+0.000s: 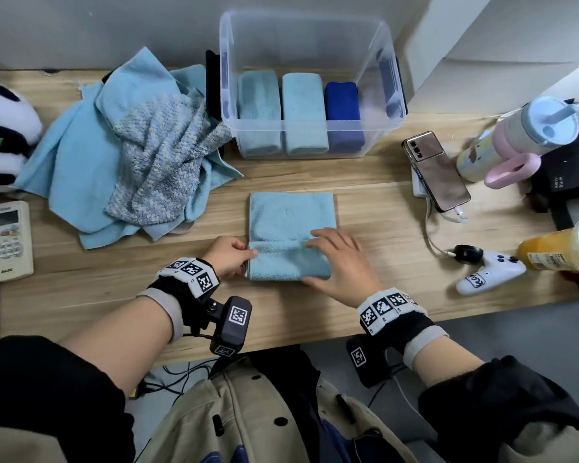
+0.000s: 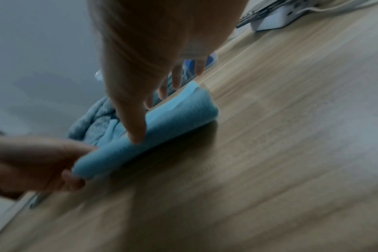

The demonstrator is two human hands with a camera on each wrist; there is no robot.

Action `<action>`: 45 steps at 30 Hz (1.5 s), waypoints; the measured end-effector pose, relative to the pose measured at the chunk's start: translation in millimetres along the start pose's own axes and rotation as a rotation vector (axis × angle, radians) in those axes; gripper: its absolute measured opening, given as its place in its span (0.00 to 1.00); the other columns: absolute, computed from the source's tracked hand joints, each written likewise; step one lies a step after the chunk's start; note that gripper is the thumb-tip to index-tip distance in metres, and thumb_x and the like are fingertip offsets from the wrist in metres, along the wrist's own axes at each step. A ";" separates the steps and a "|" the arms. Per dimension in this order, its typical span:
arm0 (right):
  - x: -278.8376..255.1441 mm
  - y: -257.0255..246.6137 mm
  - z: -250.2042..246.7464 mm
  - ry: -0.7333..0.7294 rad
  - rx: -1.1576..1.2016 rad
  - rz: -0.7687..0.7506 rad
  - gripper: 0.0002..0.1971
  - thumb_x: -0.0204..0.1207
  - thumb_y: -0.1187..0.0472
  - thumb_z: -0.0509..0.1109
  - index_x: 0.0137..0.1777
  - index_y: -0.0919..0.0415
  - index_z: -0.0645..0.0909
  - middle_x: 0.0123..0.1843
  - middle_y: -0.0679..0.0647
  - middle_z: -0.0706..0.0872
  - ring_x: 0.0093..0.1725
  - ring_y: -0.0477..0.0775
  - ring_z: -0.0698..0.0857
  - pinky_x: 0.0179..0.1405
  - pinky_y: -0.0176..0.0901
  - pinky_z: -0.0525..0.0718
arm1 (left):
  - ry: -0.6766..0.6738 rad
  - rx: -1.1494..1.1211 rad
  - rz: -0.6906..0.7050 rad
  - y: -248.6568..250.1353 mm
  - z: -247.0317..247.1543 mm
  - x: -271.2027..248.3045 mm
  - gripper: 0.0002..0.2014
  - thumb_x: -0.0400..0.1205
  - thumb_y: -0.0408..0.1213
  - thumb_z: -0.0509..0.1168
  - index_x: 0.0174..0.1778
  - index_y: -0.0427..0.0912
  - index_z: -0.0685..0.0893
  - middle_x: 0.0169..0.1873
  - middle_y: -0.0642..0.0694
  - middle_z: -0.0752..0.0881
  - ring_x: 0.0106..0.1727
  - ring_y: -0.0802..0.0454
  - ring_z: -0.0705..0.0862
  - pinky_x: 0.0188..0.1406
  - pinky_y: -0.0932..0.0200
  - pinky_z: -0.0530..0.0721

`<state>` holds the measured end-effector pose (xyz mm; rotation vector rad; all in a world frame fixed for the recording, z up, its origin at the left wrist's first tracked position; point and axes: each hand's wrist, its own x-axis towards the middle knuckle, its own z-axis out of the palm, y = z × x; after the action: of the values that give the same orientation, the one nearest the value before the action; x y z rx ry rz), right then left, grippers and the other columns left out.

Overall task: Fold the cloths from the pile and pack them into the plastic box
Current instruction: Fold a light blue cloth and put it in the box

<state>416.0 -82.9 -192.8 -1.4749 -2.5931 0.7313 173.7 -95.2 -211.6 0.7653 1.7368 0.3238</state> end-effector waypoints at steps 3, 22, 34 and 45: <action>-2.7 1.3 7.9 -0.139 -0.081 -0.053 0.28 0.66 0.56 0.71 0.69 0.48 0.73 0.71 0.44 0.76 0.73 0.51 0.71 0.77 0.51 0.58 | -0.043 -0.044 -0.070 3.8 -4.8 -4.0 0.09 0.78 0.35 0.70 0.37 0.41 0.75 0.30 0.44 0.79 0.11 0.61 0.74 0.08 0.71 0.65; 29.2 28.3 -3.2 0.016 0.692 0.502 0.19 0.72 0.58 0.75 0.61 0.60 0.77 0.51 0.55 0.88 0.52 0.56 0.88 0.55 0.55 0.85 | 0.108 0.123 0.285 -2.9 -5.4 11.1 0.16 0.79 0.41 0.68 0.60 0.39 0.82 0.56 0.42 0.87 0.58 0.45 0.84 0.64 0.46 0.80; 43.5 22.0 8.1 0.049 0.436 0.631 0.27 0.74 0.55 0.70 0.72 0.48 0.67 0.49 0.55 0.86 0.48 0.57 0.84 0.51 0.49 0.81 | 0.247 0.218 0.222 11.7 -4.2 25.8 0.16 0.79 0.50 0.65 0.57 0.44 0.81 0.54 0.42 0.87 0.46 0.39 0.87 0.49 0.48 0.86; 18.5 -11.6 -6.6 -0.531 0.402 0.570 0.19 0.71 0.36 0.67 0.36 0.52 0.84 0.29 0.50 0.89 0.27 0.48 0.86 0.30 0.39 0.84 | 0.210 -0.337 0.037 14.2 -0.2 3.8 0.18 0.77 0.42 0.70 0.55 0.39 0.71 0.48 0.37 0.81 0.32 0.50 0.83 0.32 0.60 0.85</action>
<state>398.7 -70.2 -185.0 -2.0983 -2.0816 1.7946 177.5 -82.1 -206.3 0.5321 1.8012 0.7239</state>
